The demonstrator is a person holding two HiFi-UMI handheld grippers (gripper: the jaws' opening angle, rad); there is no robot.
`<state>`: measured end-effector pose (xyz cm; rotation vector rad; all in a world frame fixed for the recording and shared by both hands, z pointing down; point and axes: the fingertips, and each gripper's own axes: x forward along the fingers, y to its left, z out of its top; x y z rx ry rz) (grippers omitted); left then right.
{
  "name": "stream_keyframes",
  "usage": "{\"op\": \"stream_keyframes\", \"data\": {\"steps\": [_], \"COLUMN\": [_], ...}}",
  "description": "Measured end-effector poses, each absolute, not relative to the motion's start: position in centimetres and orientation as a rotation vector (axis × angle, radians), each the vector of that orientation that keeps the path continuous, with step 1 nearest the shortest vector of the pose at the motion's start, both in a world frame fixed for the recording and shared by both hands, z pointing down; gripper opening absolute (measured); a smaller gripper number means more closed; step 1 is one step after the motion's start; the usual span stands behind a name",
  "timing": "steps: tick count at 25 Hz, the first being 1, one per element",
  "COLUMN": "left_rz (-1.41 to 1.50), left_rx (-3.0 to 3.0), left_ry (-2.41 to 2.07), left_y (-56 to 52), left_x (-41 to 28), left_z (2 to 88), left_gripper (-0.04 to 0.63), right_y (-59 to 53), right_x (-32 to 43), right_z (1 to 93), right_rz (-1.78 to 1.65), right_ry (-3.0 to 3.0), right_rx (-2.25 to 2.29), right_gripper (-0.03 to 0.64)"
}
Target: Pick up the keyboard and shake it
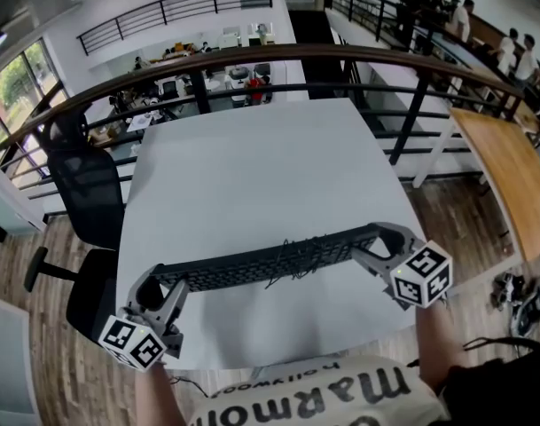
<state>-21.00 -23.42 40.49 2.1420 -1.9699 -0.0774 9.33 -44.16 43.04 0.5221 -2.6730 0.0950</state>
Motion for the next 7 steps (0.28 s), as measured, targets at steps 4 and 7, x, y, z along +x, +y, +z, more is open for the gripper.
{"op": "stream_keyframes", "data": {"steps": [4,7], "left_rz": [-0.074,-0.073], "left_rx": [2.137,2.129], "left_ry": [-1.982,-1.988], "left_y": [-24.6,-25.8], "left_x": [-20.9,-20.7], "left_z": [40.3,40.4], "left_gripper": [0.238,0.238], "right_y": [-45.4,-46.8], "right_x": [9.4,9.4], "right_z": [43.1,43.3], "right_rz": [0.1,0.104], "right_ry": [-2.676,-2.679], "right_rx": [0.513,0.506], "right_gripper": [0.261,0.261]}}
